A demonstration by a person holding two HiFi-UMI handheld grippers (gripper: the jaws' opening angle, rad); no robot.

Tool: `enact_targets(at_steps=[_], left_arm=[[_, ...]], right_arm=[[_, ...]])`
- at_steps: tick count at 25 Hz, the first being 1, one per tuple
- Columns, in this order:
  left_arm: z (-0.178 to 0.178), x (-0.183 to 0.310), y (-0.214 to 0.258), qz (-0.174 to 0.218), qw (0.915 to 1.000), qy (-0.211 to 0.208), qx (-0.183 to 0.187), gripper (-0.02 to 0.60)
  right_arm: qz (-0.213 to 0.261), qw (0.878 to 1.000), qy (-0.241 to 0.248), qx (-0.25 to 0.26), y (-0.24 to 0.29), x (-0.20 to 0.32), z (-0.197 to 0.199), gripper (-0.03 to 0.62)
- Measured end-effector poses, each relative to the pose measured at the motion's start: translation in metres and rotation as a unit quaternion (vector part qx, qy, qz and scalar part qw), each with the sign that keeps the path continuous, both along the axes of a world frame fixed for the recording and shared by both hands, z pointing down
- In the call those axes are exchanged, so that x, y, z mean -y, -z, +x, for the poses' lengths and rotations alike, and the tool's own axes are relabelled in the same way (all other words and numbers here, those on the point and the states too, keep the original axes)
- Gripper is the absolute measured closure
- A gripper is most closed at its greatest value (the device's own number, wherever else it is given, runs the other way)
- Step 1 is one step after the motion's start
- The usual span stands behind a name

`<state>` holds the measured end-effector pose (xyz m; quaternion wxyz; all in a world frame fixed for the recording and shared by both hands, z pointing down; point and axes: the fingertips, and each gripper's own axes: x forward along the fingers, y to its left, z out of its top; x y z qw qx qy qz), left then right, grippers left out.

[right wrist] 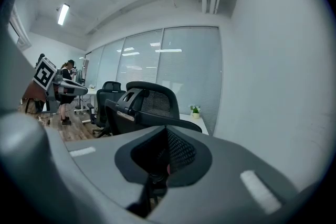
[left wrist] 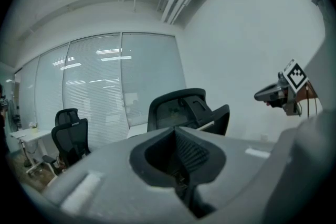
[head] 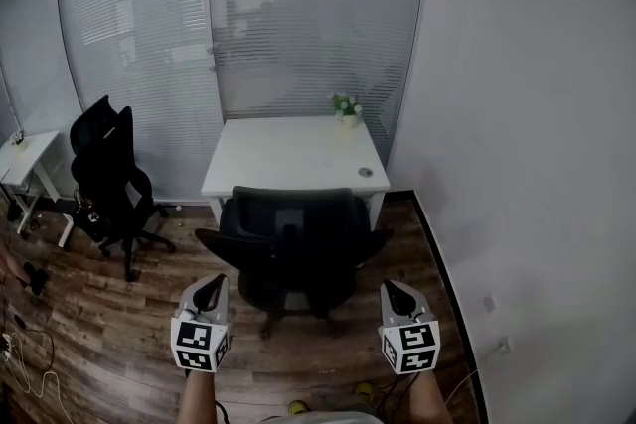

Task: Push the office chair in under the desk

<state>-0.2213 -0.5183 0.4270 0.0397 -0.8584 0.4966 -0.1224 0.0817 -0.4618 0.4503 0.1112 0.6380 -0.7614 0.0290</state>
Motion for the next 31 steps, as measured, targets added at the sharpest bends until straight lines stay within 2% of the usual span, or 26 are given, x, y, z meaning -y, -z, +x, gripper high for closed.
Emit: enact_targets(at_steps=[31], left_arm=[[-0.001,-0.018,0.004,0.008,0.9999,-0.009,0.008,0.583]], right_arm=[[-0.006,1.0,-0.004,-0.007,-0.002,-0.023,-0.004,0.592]])
